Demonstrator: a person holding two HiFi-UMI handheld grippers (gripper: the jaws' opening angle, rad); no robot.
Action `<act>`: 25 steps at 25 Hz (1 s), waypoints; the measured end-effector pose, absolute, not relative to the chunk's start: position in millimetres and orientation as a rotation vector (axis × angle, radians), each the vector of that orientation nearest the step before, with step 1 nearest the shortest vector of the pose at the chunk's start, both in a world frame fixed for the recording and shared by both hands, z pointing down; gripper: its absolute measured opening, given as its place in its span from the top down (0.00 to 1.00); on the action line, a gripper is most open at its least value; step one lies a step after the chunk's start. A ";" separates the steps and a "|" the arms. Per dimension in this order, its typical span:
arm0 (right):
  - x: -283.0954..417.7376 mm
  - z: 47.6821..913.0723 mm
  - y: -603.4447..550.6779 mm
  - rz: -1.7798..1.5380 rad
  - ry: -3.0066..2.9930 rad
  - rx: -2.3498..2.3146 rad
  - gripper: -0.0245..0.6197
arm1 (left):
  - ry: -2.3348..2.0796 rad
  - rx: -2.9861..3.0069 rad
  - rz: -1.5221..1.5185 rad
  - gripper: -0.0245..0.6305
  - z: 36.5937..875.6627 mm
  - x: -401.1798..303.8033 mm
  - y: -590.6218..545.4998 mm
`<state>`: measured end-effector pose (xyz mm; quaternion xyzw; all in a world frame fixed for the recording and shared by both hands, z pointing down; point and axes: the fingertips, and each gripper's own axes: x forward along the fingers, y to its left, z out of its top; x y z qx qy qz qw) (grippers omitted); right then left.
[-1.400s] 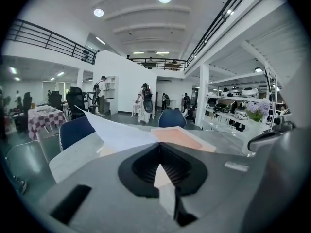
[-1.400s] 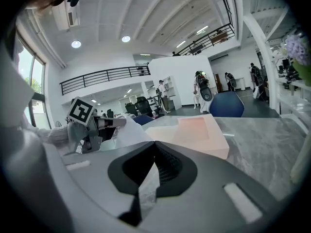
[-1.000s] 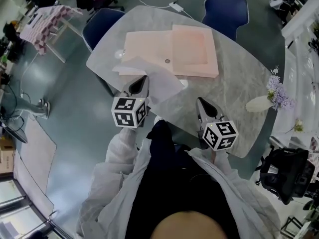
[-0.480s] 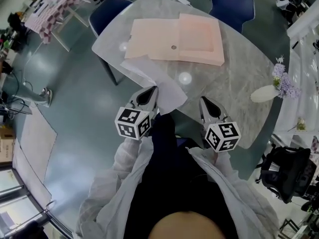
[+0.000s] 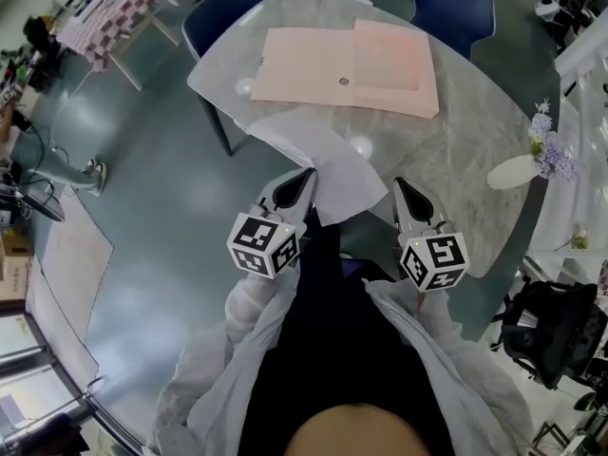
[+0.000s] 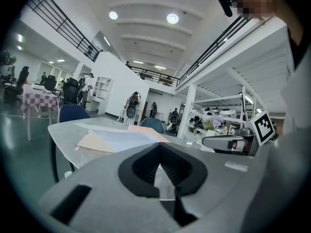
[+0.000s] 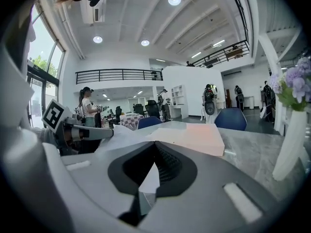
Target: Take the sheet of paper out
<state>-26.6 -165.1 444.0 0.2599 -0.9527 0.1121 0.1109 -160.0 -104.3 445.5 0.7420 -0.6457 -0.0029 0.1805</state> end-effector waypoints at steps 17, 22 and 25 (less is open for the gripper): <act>-23.0 430.7 -162.5 0.276 -2.831 0.746 0.95 | -1.833 2.195 -0.005 0.96 431.8 -154.0 -103.9; -21.3 432.4 -163.8 0.301 -2.834 0.740 0.95 | -1.830 2.195 -0.008 0.96 431.6 -152.1 -106.1; -20.0 434.7 -164.5 0.310 -2.830 0.732 0.95 | -1.829 2.187 0.004 0.96 433.9 -149.9 -107.9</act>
